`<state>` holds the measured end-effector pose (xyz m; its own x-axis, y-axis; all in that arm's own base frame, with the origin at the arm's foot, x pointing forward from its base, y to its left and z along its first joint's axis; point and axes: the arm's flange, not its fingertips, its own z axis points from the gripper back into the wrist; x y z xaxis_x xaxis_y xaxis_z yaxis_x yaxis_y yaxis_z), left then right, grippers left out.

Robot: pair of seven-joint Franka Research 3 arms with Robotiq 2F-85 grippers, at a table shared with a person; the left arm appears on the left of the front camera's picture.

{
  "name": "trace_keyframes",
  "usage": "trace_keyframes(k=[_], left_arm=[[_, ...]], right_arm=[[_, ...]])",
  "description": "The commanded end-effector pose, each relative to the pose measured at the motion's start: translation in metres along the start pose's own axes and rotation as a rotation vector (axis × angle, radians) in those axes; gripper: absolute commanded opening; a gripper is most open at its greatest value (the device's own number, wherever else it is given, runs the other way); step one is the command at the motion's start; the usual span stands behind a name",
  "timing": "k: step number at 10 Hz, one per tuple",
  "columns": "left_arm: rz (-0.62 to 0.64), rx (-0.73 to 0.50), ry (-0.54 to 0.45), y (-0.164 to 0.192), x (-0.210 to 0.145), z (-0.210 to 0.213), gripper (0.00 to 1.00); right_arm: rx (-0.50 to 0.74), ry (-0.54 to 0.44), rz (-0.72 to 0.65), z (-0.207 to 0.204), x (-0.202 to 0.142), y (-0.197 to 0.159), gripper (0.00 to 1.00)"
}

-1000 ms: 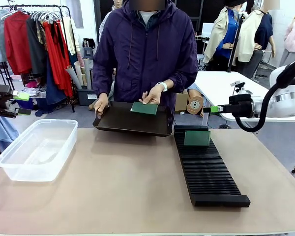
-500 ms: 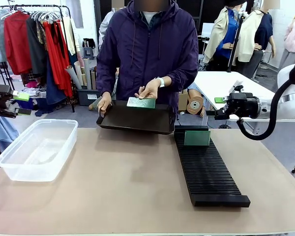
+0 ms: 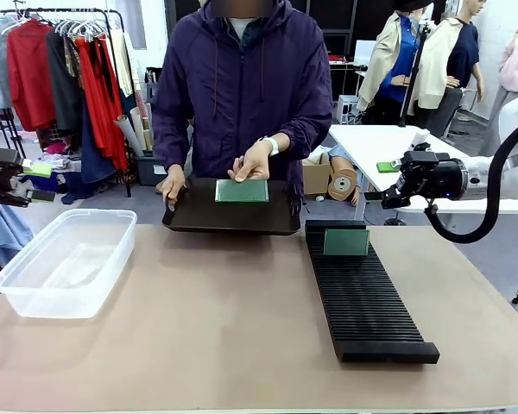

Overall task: Sort PCBs into racks and boxes based on the side picked up.
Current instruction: Pick up the Blank PCB handed by the Human.

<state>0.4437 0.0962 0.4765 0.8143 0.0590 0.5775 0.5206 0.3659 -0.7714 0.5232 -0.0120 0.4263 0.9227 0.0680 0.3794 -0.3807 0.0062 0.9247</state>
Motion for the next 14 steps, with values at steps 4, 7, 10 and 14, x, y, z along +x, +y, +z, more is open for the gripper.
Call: trace_keyframes(k=[4,7,10,14], left_arm=[[-0.004,-0.001,-0.003,-0.0016,0.0008,0.0008,1.0],[-0.004,-0.001,-0.003,-0.0016,0.0008,0.0008,1.0],[-0.004,-0.001,-0.003,-0.0016,0.0008,0.0008,1.0],[-0.004,-0.001,-0.003,-0.0016,0.0008,0.0008,1.0]], right_arm=[[-0.008,0.012,-0.032,-0.0019,-0.0018,-0.0003,1.0],[-0.008,0.012,-0.032,-0.0019,-0.0018,-0.0003,1.0],[-0.008,0.012,-0.032,-0.0019,-0.0018,-0.0003,1.0],[-0.008,0.012,-0.032,-0.0019,-0.0018,-0.0003,1.0]])
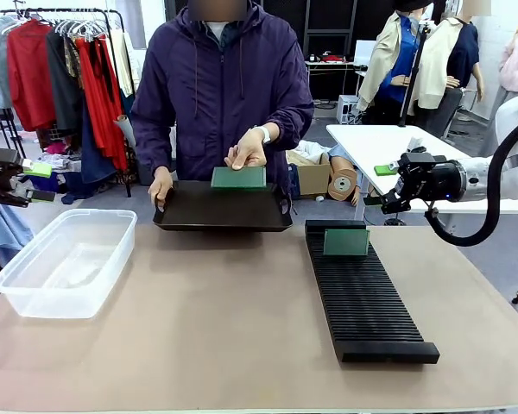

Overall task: Sort PCBs into racks and boxes based on the side picked up.
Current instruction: Pick up the Blank PCB handed by the Human.

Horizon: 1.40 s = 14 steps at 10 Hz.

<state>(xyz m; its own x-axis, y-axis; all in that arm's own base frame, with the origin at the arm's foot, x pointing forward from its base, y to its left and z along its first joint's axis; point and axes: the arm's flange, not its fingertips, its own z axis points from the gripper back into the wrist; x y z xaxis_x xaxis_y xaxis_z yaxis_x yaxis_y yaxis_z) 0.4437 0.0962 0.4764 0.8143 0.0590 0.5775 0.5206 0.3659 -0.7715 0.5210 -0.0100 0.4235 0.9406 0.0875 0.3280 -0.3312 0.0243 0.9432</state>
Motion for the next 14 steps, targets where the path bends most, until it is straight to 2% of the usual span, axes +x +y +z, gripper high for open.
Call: trace_keyframes(k=[1,5,8,14], left_arm=[[-0.004,-0.001,-0.003,-0.002,0.001,0.001,1.0],[-0.004,-0.001,-0.003,-0.002,0.001,0.001,1.0],[-0.004,-0.001,-0.003,-0.002,0.001,0.001,1.0],[-0.004,-0.001,-0.003,-0.002,0.001,0.001,1.0]], right_arm=[[0.006,-0.008,0.022,0.0,0.001,0.002,1.0],[0.0,0.0,0.0,0.0,0.0,0.0,1.0],[-0.05,-0.015,0.036,-0.032,0.019,0.005,1.0],[-0.078,0.043,0.07,-0.085,0.043,0.006,1.0]])
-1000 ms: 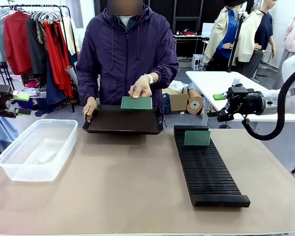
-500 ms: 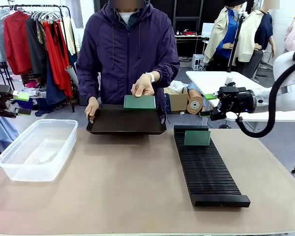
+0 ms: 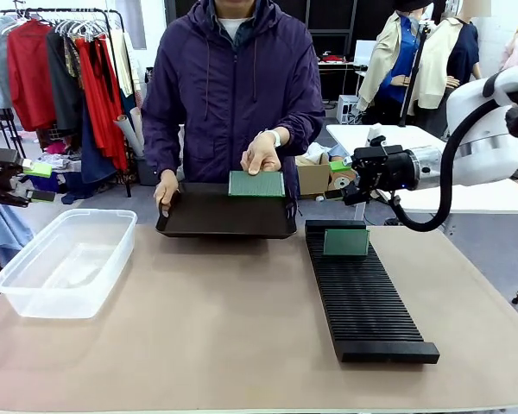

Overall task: Sort PCBs into racks and boxes based on the side picked up.
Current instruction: Pick up the Blank PCB handed by the Human.

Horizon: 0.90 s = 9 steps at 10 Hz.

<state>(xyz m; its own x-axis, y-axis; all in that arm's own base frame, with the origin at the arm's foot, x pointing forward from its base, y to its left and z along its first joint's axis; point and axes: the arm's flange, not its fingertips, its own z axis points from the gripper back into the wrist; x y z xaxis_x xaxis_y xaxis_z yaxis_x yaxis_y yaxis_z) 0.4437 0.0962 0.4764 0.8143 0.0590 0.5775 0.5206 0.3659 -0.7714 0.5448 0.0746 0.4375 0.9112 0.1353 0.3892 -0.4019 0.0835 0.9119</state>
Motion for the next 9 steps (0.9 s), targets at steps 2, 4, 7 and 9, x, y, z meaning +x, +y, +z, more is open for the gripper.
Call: trace_keyframes(k=[2,4,7,9], left_arm=[[-0.004,-0.001,-0.003,-0.002,0.001,0.001,1.0],[-0.004,-0.001,-0.003,-0.002,0.001,0.001,1.0],[-0.004,-0.001,-0.003,-0.002,0.001,0.001,1.0],[-0.004,-0.001,-0.003,-0.002,0.001,0.001,1.0]], right_arm=[[-0.008,0.005,0.024,-0.015,0.02,-0.01,1.0],[-0.003,-0.006,0.016,-0.031,0.028,-0.015,1.0],[-0.01,-0.081,-0.014,-0.057,0.035,-0.022,1.0],[-0.008,-0.103,-0.021,-0.073,0.04,-0.028,1.0]])
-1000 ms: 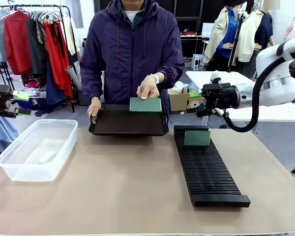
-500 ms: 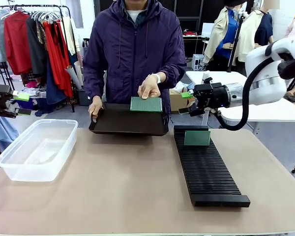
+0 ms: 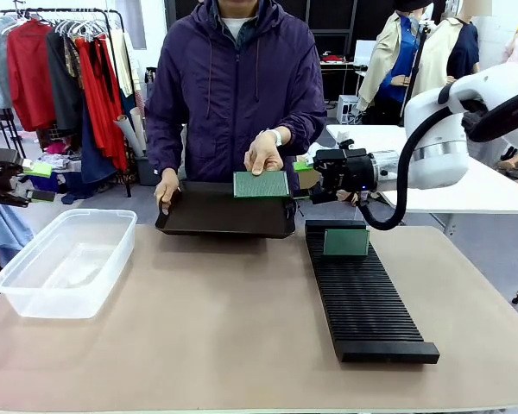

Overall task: Sort PCBs into racks and boxes based on the side picked up.
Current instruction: Pick up the Blank PCB handed by the Human.

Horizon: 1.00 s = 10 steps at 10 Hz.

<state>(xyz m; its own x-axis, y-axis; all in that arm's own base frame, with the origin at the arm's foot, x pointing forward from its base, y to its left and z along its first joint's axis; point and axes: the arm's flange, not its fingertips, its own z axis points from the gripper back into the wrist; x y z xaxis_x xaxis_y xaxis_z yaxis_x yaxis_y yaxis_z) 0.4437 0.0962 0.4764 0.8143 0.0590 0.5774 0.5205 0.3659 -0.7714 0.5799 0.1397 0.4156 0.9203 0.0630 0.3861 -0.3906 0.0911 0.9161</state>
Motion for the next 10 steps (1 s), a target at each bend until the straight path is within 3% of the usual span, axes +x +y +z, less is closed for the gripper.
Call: trace_keyframes(k=[1,10], left_arm=[[-0.004,-0.001,-0.003,-0.002,0.001,0.001,1.0],[-0.004,-0.001,-0.003,-0.002,0.001,0.001,1.0]], right_arm=[[-0.003,-0.028,-0.008,-0.017,0.009,-0.001,1.0],[0.014,-0.006,-0.003,-0.048,0.036,-0.01,1.0]])
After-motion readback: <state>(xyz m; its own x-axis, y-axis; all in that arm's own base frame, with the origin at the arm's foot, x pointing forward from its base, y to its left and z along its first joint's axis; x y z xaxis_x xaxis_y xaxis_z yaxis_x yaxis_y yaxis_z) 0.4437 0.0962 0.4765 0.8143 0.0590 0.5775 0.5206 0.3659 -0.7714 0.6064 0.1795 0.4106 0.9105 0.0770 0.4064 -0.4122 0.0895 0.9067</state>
